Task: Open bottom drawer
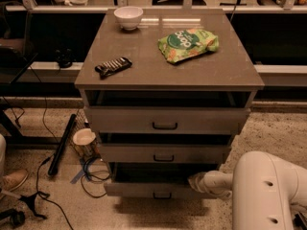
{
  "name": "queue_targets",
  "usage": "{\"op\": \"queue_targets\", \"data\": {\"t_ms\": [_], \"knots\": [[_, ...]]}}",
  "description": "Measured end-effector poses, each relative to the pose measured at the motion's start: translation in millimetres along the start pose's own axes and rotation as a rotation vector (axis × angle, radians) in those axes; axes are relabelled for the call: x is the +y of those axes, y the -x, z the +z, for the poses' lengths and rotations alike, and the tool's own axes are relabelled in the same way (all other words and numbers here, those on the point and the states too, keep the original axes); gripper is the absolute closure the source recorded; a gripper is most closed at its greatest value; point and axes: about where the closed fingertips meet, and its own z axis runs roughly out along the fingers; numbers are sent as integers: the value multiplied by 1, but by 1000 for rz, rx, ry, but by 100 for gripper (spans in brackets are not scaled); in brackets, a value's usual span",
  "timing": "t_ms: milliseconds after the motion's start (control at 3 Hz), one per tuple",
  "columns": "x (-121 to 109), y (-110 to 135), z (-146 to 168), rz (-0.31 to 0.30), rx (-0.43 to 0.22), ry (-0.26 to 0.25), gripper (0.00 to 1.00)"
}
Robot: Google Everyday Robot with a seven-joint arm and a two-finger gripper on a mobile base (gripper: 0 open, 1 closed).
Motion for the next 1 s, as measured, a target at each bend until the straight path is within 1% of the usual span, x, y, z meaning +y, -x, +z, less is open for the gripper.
{"op": "queue_targets", "data": {"t_ms": [333,667,1000], "knots": [[18,-26,-13,62,64,26,100],[29,-42,-18,96,78,52,100],[29,-42,-17,95,79,52,100]]}}
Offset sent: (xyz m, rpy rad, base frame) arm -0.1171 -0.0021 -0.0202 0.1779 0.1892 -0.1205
